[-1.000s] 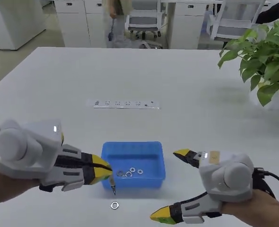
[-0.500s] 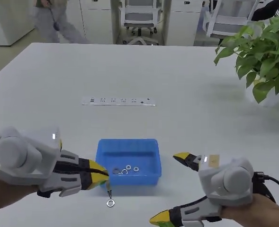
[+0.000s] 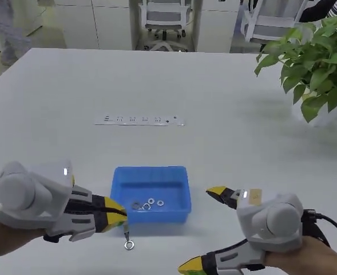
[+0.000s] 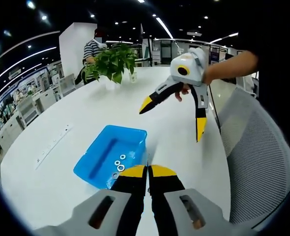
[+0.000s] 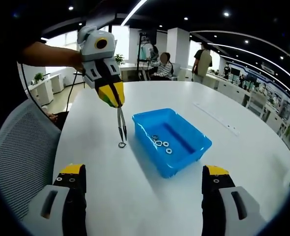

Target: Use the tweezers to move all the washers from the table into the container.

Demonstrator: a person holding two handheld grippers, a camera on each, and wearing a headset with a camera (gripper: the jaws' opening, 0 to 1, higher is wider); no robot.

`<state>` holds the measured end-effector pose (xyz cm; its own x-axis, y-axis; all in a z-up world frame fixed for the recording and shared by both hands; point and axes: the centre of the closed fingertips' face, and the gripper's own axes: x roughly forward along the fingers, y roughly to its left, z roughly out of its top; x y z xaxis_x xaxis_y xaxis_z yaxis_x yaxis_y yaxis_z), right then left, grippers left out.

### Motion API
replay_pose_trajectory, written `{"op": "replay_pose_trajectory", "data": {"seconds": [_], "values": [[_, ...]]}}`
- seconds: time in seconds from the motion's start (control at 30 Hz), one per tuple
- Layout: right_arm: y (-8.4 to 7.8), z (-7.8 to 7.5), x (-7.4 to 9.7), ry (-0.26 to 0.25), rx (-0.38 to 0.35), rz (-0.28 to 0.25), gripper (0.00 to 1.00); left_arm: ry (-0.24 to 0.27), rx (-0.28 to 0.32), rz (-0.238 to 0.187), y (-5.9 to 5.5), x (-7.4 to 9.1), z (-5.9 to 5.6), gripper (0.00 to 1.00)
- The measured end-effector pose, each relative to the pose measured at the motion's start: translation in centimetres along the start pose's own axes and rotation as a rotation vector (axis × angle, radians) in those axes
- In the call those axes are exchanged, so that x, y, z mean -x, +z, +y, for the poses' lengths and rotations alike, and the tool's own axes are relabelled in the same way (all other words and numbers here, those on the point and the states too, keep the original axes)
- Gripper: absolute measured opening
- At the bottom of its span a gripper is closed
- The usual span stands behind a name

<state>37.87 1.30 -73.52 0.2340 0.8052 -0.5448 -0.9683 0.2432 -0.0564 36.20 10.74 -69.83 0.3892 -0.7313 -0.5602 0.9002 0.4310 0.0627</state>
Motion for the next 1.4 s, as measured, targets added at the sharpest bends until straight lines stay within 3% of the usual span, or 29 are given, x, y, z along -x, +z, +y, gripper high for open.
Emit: {"op": "replay_pose_trajectory", "data": {"seconds": [0.23,0.4,1.0,1.4], "values": [[-0.2,0.1,-0.1,0.005,0.000,0.007,0.98,-0.001,-0.005,0.007,-0.6,-0.3,0.2,0.05],[-0.1,0.2,-0.2,0.012,0.003,0.002,0.97,0.003,0.012,-0.012,-0.6,-0.4,0.4,0.05],[0.2,1.0,-1.1,0.049,0.023,-0.003,0.93,-0.007,-0.011,0.003,-0.7,-0.4,-0.1,0.05],[1.9,2.6,-3.0,0.167,0.121,-0.034,0.64,-0.037,-0.049,0.030,-0.7,-0.3,-0.5,0.05]]}}
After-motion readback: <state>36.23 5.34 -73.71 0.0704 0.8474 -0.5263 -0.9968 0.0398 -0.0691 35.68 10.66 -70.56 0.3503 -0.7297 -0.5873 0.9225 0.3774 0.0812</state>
